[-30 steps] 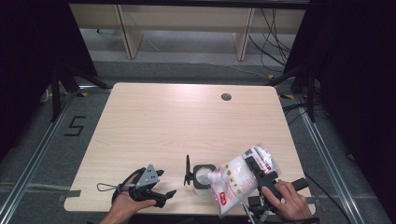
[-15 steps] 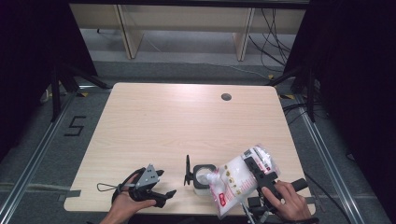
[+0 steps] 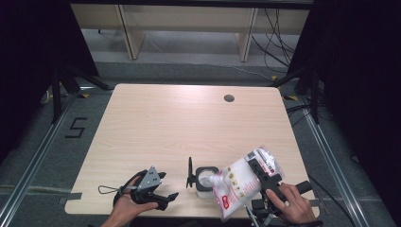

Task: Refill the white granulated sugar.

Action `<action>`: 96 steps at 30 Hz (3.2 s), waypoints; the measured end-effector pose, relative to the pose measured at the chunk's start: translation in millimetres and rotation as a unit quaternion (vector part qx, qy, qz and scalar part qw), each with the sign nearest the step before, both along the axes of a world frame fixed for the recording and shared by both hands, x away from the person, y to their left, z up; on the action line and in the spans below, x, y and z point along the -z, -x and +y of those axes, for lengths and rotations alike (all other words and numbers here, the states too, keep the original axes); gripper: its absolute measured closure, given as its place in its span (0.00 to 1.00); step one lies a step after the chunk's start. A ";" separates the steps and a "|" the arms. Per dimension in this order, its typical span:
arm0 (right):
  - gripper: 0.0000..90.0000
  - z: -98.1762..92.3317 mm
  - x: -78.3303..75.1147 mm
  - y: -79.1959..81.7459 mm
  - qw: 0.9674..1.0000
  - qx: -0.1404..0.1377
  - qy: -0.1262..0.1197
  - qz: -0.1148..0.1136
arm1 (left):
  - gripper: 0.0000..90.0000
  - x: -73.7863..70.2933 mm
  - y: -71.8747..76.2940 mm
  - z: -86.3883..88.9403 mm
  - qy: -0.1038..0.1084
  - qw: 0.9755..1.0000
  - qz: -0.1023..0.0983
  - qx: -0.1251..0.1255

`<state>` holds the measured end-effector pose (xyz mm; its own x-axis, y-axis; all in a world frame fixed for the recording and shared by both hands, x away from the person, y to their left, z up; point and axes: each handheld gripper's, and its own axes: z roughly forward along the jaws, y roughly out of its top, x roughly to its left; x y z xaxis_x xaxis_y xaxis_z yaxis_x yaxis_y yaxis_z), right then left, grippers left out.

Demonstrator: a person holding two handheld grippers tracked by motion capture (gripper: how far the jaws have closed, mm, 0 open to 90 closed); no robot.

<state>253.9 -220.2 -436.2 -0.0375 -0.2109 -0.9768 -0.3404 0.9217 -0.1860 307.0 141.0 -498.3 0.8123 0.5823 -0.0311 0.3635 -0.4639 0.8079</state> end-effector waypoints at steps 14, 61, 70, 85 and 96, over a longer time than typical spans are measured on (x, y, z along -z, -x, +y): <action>0.53 0.5 -2.1 -1.7 1.000 -0.012 0.009 -0.004 | 0.19 0.6 0.3 -0.2 0.003 1.000 0.000 -0.002; 0.53 -12.7 4.0 -8.8 0.999 0.001 -0.034 0.028 | 0.19 1.3 0.6 -1.2 0.011 1.000 0.002 -0.003; 0.53 -12.4 3.8 -7.6 0.999 0.005 -0.039 0.031 | 0.19 0.8 0.4 -0.1 0.003 1.000 0.000 -0.002; 0.53 -11.5 2.4 -7.3 0.999 -0.002 -0.037 0.024 | 0.19 -0.3 -0.1 0.9 -0.004 1.000 -0.004 -0.002; 0.53 -10.8 1.7 -6.0 0.999 0.000 -0.036 0.023 | 0.19 0.0 0.0 0.3 0.003 1.000 -0.004 -0.002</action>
